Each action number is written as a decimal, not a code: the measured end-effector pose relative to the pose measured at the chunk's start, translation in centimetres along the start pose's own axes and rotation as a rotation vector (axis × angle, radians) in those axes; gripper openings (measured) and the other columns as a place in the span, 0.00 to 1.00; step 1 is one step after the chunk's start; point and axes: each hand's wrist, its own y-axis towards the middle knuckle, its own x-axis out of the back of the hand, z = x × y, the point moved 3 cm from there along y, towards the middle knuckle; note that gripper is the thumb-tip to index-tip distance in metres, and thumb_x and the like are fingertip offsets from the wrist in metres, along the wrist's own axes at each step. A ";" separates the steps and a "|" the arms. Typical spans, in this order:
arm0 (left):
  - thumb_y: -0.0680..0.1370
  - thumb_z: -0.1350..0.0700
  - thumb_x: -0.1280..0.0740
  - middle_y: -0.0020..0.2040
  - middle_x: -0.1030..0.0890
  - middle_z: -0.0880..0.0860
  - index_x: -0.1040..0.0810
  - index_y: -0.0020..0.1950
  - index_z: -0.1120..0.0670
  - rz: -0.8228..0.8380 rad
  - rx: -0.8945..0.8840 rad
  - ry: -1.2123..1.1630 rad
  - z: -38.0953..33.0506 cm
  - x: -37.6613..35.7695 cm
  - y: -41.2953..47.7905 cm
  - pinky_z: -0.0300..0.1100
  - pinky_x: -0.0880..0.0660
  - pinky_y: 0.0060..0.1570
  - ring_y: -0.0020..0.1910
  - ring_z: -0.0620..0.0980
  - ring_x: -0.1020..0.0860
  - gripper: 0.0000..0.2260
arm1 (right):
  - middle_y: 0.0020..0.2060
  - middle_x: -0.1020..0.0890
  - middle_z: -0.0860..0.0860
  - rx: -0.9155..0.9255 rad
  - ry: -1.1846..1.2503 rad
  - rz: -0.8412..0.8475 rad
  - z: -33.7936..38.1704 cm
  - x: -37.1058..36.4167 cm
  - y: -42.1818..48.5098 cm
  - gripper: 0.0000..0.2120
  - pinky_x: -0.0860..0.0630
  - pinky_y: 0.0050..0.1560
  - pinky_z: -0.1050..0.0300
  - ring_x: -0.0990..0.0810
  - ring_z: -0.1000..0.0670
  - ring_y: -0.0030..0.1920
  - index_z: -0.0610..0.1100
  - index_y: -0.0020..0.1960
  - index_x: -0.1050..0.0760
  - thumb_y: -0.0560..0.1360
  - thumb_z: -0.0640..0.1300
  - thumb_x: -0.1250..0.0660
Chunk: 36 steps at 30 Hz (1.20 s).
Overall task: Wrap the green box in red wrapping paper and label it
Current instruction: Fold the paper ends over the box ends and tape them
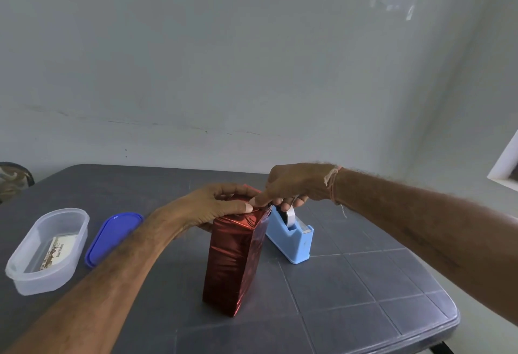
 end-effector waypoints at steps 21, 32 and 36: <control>0.78 0.49 0.27 0.50 0.15 0.39 0.17 0.54 0.31 -0.006 0.002 0.001 0.2 -0.1 0.1 0.37 0.21 0.41 0.45 0.38 0.17 0.11 | 0.31 0.24 0.55 -0.129 -0.013 0.071 -1.4 -0.3 -0.5 0.21 0.39 0.30 0.63 0.25 0.56 0.31 0.50 0.38 0.22 0.72 0.68 0.28; 0.77 0.47 0.26 0.56 0.15 0.42 0.17 0.58 0.33 -0.003 0.007 -0.046 0.6 -0.1 0.5 0.41 0.23 0.44 0.45 0.40 0.18 0.12 | 0.36 0.21 0.56 -0.089 0.519 0.132 -4.6 -3.2 -0.8 0.10 0.33 0.37 0.61 0.22 0.56 0.34 0.50 0.46 0.19 0.75 0.57 0.30; 0.78 0.49 0.27 0.57 0.17 0.36 0.17 0.57 0.34 -0.014 0.002 -0.072 0.8 -0.2 0.2 0.37 0.24 0.40 0.40 0.36 0.20 0.11 | 0.39 0.19 0.55 -0.036 0.615 0.097 -5.9 -3.7 -0.9 0.08 0.30 0.38 0.61 0.20 0.56 0.36 0.51 0.51 0.17 0.75 0.53 0.28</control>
